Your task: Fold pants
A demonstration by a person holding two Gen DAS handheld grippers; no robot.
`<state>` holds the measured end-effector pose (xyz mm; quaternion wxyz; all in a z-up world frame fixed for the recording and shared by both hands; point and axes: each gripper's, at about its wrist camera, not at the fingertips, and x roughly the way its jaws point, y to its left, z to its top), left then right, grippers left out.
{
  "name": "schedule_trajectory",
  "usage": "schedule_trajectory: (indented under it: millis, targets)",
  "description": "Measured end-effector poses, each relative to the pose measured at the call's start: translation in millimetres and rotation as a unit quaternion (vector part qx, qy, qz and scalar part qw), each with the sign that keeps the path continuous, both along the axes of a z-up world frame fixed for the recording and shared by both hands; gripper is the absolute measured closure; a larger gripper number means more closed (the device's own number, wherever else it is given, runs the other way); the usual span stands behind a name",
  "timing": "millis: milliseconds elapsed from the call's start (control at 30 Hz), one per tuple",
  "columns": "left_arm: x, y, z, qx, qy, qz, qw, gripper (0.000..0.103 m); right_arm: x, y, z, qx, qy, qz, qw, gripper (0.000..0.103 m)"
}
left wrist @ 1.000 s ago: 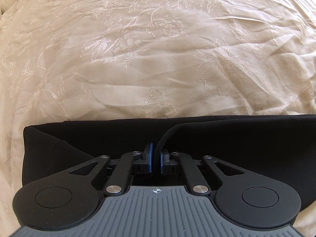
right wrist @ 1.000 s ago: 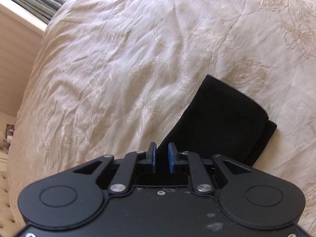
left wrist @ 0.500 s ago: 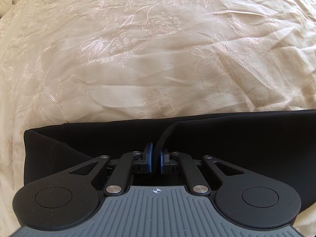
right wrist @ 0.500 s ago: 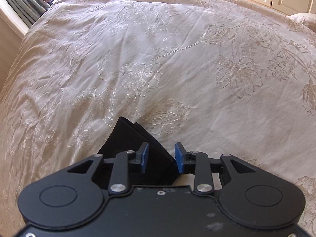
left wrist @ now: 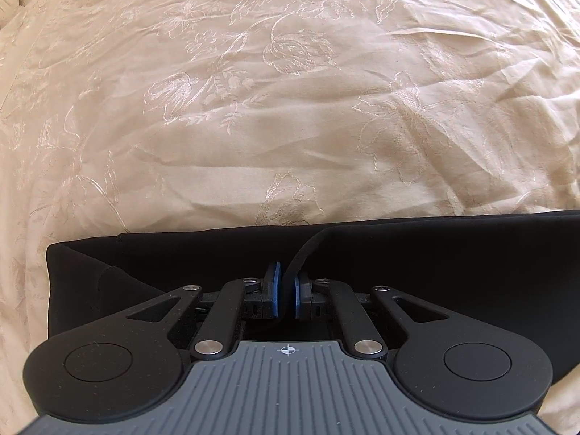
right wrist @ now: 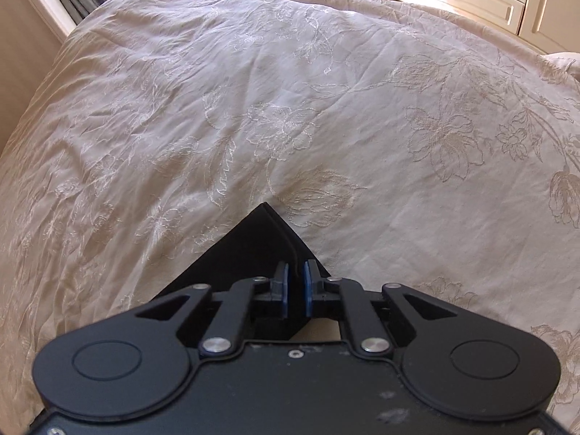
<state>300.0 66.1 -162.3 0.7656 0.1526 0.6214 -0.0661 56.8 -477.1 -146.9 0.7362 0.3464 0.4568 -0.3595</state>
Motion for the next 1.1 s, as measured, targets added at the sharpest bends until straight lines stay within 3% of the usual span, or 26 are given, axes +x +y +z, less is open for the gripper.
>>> schedule_trajectory:
  millis: [67,200,367,467,533,767,900,1100]
  targets:
    - [2.5,0.3,2.0,0.002,0.005,-0.002,1.0000,0.095,2.9,1.2,-8.4,-0.002,0.027,0.001,1.000,0.087]
    - [0.6,4.3,18.5,-0.005,-0.003,-0.016,0.9998,0.094,2.3,17.4,12.3,-0.044,0.009,0.013,0.999,0.076]
    - [3.0,9.0,33.6,-0.018,0.007,-0.025,0.9995,0.086,-3.0,44.0,41.0,-0.065,-0.028,0.048,0.996,0.076]
    - [4.5,3.4,33.6,0.001,0.021,-0.061,0.9979,0.079,-5.3,61.4,51.3,-0.063,-0.047,0.076,0.994,0.076]
    - [7.9,0.3,40.6,0.032,0.000,-0.069,0.9971,0.079,-5.8,71.6,55.8,-0.057,-0.058,0.096,0.992,0.076]
    - [20.3,5.8,91.2,0.039,-0.072,-0.014,0.9965,0.078,-11.2,109.5,69.8,-0.038,-0.097,0.168,0.980,0.075]
    - [-6.3,10.1,104.0,0.011,-0.074,0.010,0.9972,0.077,-10.4,136.8,70.6,-0.010,-0.118,0.220,0.968,0.075]
    - [-83.9,18.8,87.7,-0.020,-0.042,0.020,0.9987,0.076,0.4,198.8,57.8,0.057,-0.135,0.311,0.939,0.075]
